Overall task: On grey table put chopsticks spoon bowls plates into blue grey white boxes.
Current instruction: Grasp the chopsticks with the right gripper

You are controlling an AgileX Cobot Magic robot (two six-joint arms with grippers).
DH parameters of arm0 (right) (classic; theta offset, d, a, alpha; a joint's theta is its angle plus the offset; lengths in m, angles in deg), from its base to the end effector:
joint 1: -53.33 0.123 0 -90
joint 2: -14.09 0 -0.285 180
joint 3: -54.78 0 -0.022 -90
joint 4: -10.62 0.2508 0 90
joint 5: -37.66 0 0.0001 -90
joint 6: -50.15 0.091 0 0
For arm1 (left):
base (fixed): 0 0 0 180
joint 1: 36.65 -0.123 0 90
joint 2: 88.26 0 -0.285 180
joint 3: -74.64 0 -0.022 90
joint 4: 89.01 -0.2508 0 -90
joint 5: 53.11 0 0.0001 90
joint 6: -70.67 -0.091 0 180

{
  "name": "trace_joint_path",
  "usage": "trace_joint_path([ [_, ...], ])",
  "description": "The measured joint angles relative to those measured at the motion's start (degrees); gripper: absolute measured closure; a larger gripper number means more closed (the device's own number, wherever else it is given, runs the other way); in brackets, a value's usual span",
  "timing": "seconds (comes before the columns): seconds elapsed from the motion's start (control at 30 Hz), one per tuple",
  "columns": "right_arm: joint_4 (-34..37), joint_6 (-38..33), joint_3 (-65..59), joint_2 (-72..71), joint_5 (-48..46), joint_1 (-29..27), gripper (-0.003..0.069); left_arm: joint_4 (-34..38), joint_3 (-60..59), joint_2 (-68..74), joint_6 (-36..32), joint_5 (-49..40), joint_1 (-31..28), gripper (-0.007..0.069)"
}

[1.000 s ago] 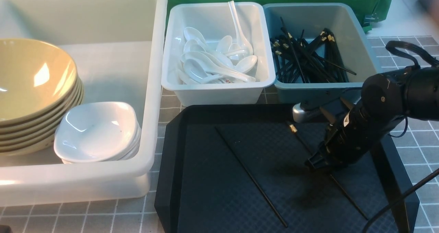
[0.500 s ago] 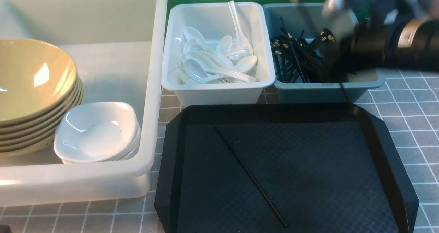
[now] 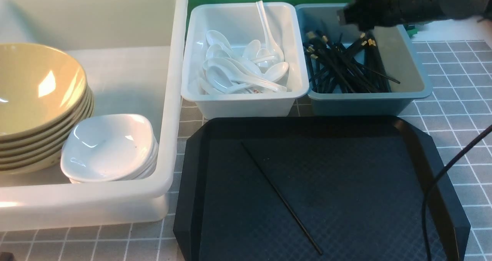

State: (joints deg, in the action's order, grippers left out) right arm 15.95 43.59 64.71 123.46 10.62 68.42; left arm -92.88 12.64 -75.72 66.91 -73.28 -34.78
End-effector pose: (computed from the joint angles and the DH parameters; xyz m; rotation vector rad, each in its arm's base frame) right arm 0.4032 0.1127 0.3184 -0.3482 2.1831 0.1756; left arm 0.0484 0.0005 0.2654 0.1158 1.6490 0.0926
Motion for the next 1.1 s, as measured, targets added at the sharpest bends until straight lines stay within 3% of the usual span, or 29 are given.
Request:
trace_joint_path([
  [0.13,-0.06,-0.82,-0.28,-1.87,-9.98,2.65,0.0264,0.00,0.00,0.00,0.00,0.00,0.00,0.0636],
  [0.3,0.12,-2.62,-7.69,-2.81,-20.74,14.27,0.0260,0.00,-0.02,0.00,0.00,0.00,0.00,0.0636],
  [0.47,-0.32,-3.65,-13.43,1.52,-16.56,24.08,0.0260,0.00,-0.06,0.00,0.00,0.00,0.00,0.0636],
  [0.7,-2.46,-1.51,-13.50,8.85,-13.06,24.84,0.0272,0.00,-0.06,0.00,0.00,0.00,0.00,0.0636],
  [0.8,-3.29,-0.95,-13.34,10.50,-12.69,24.67,0.0337,0.00,-0.06,0.00,0.00,0.00,0.00,0.0636],
  [0.9,-3.59,-2.14,-13.27,10.37,-13.10,24.95,0.0511,0.00,-0.06,0.00,0.00,0.00,0.00,0.0636],
  [0.97,-3.46,-2.54,-13.34,9.77,-14.47,25.21,0.0576,0.00,-0.06,0.00,0.00,0.00,0.00,0.0636],
  [1.1,-3.32,-5.22,-13.72,2.92,-16.46,26.25,0.0616,0.00,-0.06,0.00,0.00,0.00,0.00,0.0636],
])
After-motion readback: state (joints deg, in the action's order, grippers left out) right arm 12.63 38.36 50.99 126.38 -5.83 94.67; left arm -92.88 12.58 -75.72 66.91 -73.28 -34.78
